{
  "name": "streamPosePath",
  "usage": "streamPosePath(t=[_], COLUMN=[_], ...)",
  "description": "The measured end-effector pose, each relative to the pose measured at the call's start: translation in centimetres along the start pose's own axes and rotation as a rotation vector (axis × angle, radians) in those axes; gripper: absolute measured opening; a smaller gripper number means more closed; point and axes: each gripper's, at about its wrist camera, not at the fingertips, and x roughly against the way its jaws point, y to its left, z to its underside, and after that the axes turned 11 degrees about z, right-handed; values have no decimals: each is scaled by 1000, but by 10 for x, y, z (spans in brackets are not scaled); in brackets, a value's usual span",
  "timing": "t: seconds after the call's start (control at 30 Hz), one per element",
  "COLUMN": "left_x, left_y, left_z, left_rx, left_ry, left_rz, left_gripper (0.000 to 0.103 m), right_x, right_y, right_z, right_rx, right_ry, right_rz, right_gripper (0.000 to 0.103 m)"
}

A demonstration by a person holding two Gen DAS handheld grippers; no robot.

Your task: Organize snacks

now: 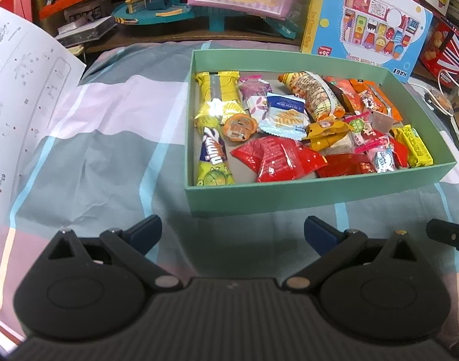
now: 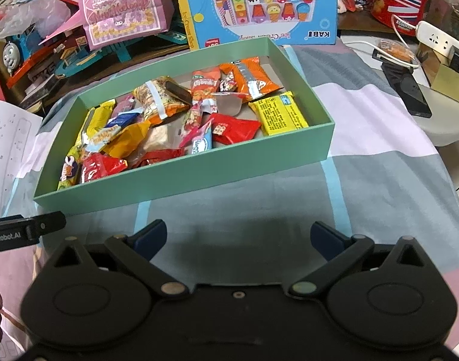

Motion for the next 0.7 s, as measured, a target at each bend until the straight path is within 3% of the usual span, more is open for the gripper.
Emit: streamPosePath(t=[0.7], left_x=[-3], left_y=[-10], left_z=[-13], left_rx=[-52], left_ry=[-8], left_rz=[-9], left_gripper=[103], right_x=[1], right_y=[1], right_z=[-13], right_rx=[-8], right_ry=[-28], right_rz=[12], right_gripper=[103])
